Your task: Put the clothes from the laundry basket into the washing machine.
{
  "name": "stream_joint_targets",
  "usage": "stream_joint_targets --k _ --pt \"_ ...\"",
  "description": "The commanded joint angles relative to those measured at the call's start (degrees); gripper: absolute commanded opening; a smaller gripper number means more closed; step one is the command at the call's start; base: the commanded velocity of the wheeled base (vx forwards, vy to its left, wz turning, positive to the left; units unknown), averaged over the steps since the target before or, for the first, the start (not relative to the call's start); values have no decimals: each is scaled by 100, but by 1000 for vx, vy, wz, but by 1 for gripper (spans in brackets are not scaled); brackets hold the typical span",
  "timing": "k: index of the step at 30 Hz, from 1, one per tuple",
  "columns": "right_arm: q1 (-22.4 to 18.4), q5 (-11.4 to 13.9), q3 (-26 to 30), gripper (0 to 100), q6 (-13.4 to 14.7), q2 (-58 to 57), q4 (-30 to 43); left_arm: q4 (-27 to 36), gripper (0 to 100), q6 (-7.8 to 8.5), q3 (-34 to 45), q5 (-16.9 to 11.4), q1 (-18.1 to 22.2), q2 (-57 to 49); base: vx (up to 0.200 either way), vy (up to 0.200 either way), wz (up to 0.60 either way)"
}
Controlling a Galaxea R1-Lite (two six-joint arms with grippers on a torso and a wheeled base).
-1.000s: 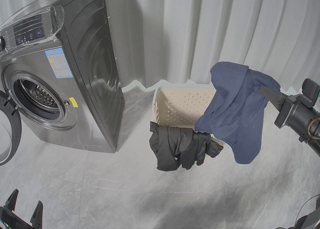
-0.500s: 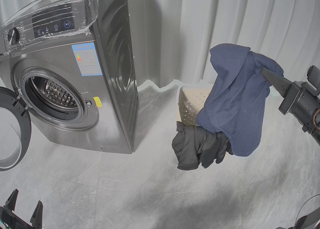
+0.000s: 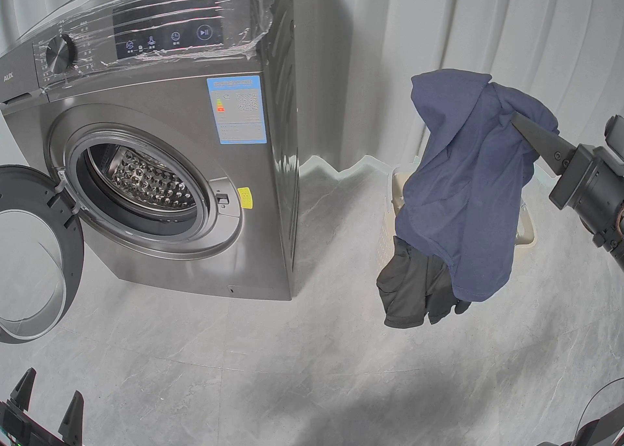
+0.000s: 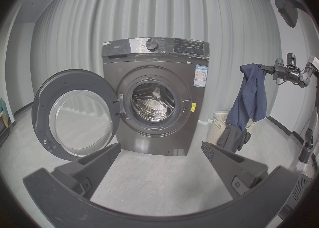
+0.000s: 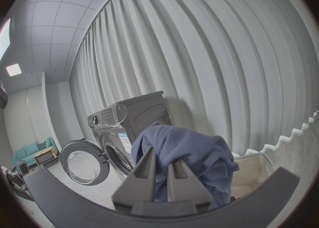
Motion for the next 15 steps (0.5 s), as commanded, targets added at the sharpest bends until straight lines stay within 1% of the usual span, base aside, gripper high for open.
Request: stream_joint_targets --k 1,6,15 --pt "9 2 4 0 3 12 8 2 100 -2 75 2 -2 -104 0 200 0" --pt "0 -6 74 0 3 21 70 2 100 -2 75 2 -2 -104 0 200 0" --pt "-123 -68 127 0 21 82 79 2 100 -2 75 2 -2 -104 0 0 0"
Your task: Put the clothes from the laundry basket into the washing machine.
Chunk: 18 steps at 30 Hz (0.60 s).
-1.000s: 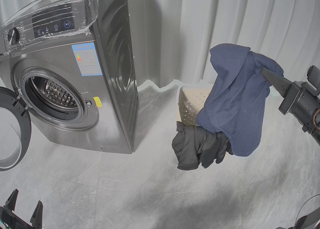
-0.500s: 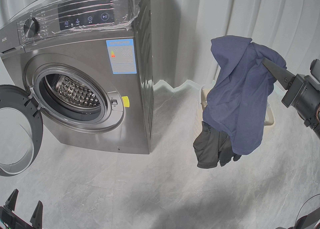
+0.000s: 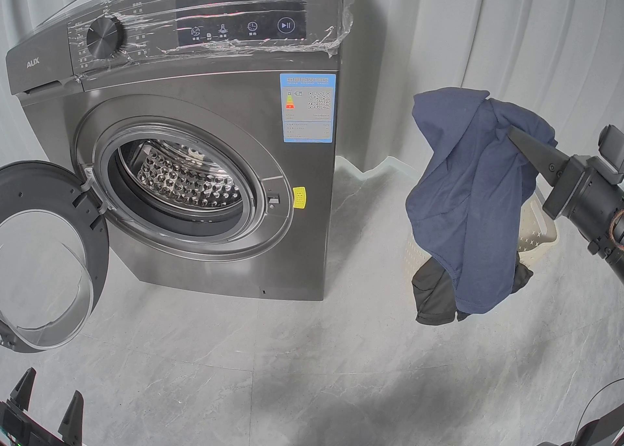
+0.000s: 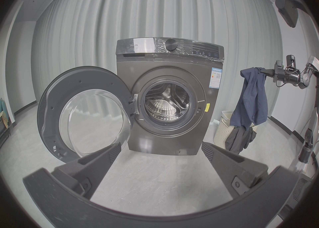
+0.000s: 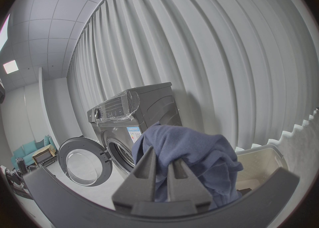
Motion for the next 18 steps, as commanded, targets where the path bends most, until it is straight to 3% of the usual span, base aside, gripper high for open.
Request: stream_joint_targets --k 1,12,18 --pt "-84 -8 6 0 1 33 7 2 100 -4 75 2 0 -104 -200 0 0" --pt "-146 -26 76 0 1 42 33 -7 100 -4 75 2 0 -104 -200 0 0" --pt "-128 -8 279 0 -8 139 24 2 100 -4 75 2 0 -104 0 0 0"
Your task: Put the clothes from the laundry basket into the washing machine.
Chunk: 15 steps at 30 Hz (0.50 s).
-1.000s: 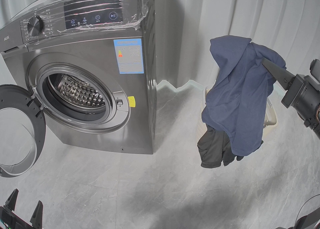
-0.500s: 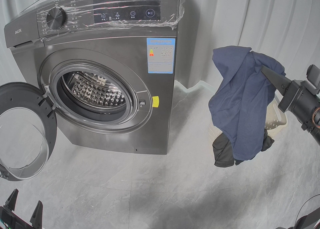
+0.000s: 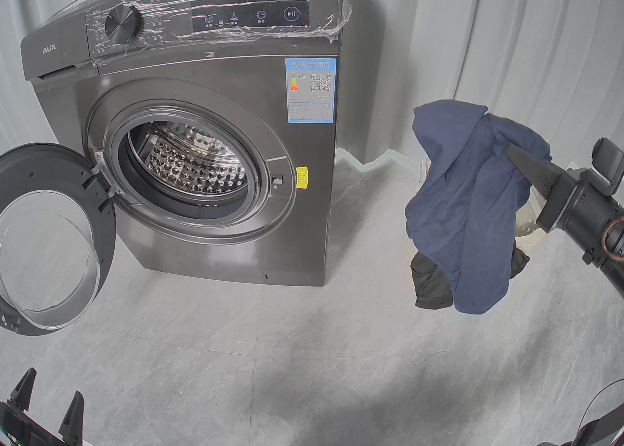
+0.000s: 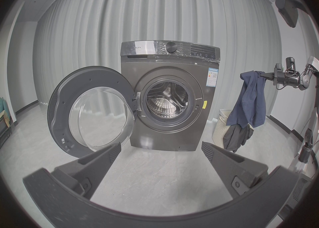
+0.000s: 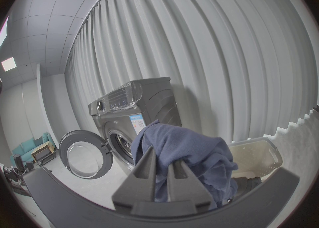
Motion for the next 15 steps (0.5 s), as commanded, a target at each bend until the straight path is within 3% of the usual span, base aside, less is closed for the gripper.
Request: stream_joint_targets --k 1,3,15 --pt "41 9 117 0 0 80 -7 4 100 -2 75 2 0 -104 0 0 0" --pt "67 44 170 0 0 80 -7 4 100 -2 75 2 0 -104 0 0 0" --pt "164 79 231 0 -18 80 -16 4 100 -2 75 2 0 -104 0 200 0"
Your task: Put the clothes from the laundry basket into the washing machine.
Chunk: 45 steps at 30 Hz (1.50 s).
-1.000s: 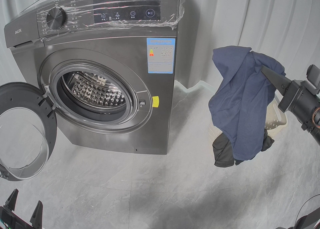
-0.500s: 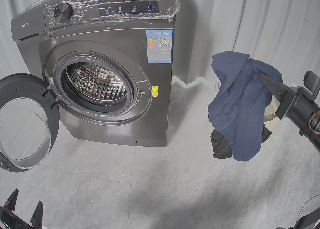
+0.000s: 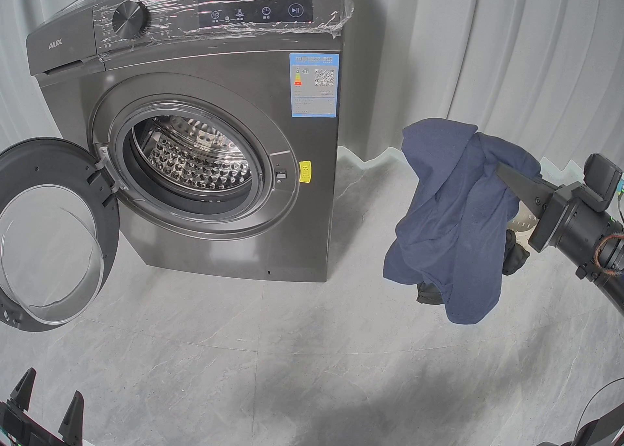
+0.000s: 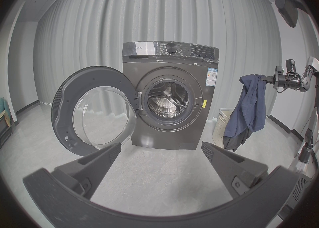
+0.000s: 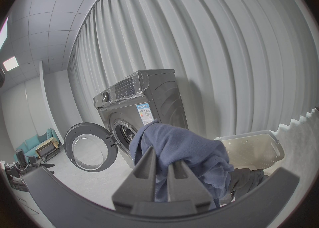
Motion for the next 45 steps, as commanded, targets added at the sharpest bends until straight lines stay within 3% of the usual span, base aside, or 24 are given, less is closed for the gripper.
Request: stream_joint_targets --k 1,18,33,45 --pt "10 0 8 0 -1 14 0 2 100 -2 75 3 0 -104 0 200 0" --pt "54 53 26 0 26 58 0 2 100 -2 75 3 0 -104 0 200 0" --pt "54 53 61 0 43 129 -35 2 100 -2 75 3 0 -104 0 0 0" --pt "54 53 70 0 43 120 -27 2 100 -2 75 3 0 -104 0 200 0"
